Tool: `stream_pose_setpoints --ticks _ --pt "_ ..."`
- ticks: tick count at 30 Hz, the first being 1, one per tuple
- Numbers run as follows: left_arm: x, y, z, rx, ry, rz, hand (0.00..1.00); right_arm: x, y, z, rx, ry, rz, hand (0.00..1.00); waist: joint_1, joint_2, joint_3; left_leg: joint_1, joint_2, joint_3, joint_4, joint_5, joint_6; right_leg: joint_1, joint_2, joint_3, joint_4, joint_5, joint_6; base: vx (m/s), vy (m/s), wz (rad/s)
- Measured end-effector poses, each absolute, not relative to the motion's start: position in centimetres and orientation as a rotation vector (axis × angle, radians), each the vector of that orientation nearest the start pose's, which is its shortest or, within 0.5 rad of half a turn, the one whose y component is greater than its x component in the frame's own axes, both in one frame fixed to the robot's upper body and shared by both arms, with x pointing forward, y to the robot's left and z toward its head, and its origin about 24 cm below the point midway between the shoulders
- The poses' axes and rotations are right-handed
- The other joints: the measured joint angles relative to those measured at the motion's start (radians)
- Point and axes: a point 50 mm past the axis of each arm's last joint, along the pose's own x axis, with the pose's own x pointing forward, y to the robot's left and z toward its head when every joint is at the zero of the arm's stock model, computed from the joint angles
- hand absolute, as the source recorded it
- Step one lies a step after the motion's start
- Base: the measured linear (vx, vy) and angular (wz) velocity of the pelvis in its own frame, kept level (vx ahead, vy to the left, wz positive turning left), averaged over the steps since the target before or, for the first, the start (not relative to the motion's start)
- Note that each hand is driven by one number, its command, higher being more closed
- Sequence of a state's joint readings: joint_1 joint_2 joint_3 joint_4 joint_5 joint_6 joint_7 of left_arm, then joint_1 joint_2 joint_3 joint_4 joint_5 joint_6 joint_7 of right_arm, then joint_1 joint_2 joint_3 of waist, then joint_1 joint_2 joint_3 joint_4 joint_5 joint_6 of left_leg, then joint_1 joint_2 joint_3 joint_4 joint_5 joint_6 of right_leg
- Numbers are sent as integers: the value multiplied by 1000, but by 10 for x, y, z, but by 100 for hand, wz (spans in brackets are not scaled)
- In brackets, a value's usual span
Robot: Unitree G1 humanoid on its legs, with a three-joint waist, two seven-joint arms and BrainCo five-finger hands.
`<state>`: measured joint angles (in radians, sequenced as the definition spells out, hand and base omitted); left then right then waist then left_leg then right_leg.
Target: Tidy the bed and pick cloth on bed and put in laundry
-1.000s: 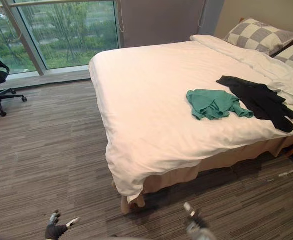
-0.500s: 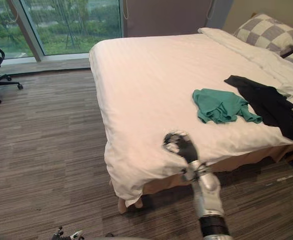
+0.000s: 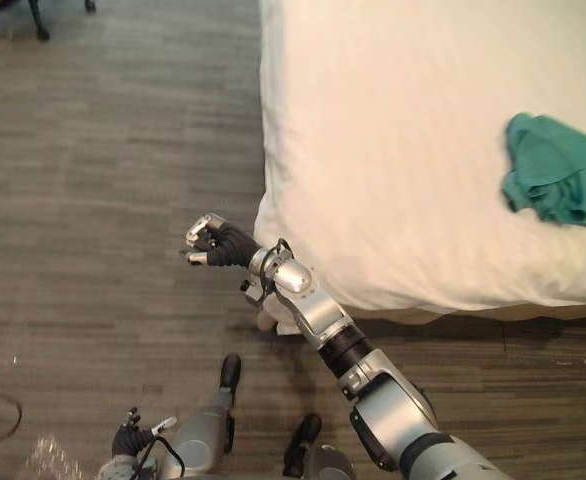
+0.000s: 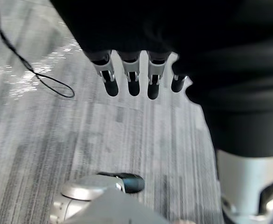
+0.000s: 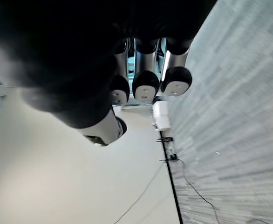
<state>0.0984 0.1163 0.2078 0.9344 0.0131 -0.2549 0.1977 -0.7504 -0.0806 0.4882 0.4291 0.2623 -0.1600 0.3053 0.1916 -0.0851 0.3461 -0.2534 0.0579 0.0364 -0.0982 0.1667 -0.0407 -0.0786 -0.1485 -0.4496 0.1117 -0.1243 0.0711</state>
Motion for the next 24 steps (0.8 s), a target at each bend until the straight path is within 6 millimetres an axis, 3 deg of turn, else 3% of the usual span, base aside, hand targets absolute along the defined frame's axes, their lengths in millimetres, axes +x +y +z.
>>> stream_pose_setpoints --ticks 2,5,11,16,18,22,24 --pt "139 235 -124 122 694 435 0 332 2 171 -135 -413 861 100 20 4 29 -48 5 -4 0 11 1 -57 -5 -10 30 -8 -3 -81 31 5" --pt "156 228 -115 106 612 415 0 341 -6 199 -113 -489 775 100 23 16 59 -117 7 -20 0 38 -4 -143 -20 -35 95 -35 -2 -48 4 18" --pt "193 217 -97 49 491 354 0 363 -43 249 -127 -605 549 100 38 40 118 -236 6 -16 1 82 2 -312 -55 -33 237 -84 -10 19 -31 3" --pt "212 211 -84 -9 399 326 0 374 -75 264 -174 -620 426 100 36 67 141 -304 -8 7 4 93 0 -435 -101 -28 346 -122 -15 19 -42 -7" --pt "223 202 -78 -46 362 312 0 377 -88 278 -196 -638 380 100 35 99 157 -355 -6 9 34 92 0 -492 -108 -18 382 -132 -25 -21 -32 -5" --pt "235 185 -72 -109 333 283 0 378 -83 284 -148 -624 394 100 36 127 164 -414 -1 24 53 97 -7 -576 -117 3 432 -150 -40 -50 -49 -8" --pt "254 170 -59 -158 302 264 0 381 -84 275 -48 -568 408 100 40 134 162 -457 10 33 70 99 -10 -624 -112 11 451 -156 -50 -84 -55 -9"
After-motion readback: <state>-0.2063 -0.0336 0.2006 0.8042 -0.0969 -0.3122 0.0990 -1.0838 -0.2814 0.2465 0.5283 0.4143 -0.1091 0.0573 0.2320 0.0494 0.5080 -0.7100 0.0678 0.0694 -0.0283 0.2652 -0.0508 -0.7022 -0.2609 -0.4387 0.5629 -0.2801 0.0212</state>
